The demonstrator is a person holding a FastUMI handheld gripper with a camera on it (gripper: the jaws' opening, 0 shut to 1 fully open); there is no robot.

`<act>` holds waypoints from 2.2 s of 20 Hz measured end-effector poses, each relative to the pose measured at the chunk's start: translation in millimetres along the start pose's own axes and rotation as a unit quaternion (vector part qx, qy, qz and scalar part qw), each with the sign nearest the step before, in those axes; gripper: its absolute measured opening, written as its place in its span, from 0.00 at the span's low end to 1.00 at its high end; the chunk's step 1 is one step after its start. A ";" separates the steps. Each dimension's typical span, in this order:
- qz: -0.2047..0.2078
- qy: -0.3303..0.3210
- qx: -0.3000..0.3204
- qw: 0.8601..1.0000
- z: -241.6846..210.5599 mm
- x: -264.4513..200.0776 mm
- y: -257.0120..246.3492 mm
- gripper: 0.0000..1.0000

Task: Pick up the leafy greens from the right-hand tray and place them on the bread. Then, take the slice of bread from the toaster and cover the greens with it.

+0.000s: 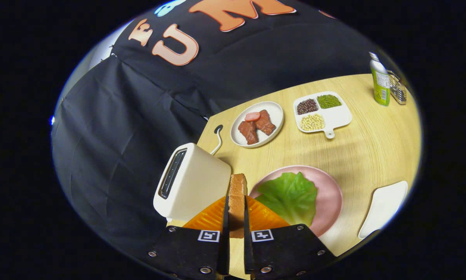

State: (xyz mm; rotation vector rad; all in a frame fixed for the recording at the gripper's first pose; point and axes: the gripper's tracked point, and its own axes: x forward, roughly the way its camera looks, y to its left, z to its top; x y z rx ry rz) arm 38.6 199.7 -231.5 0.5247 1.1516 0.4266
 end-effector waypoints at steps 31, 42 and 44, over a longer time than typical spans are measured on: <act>-0.234 -0.320 -0.208 0.894 68.1 -134.9 -75.5 0.77; -0.268 -0.452 -0.246 0.814 81.2 -223.2 -51.6 0.95; -0.270 -0.467 -0.254 0.803 83.1 -233.0 -46.6 0.96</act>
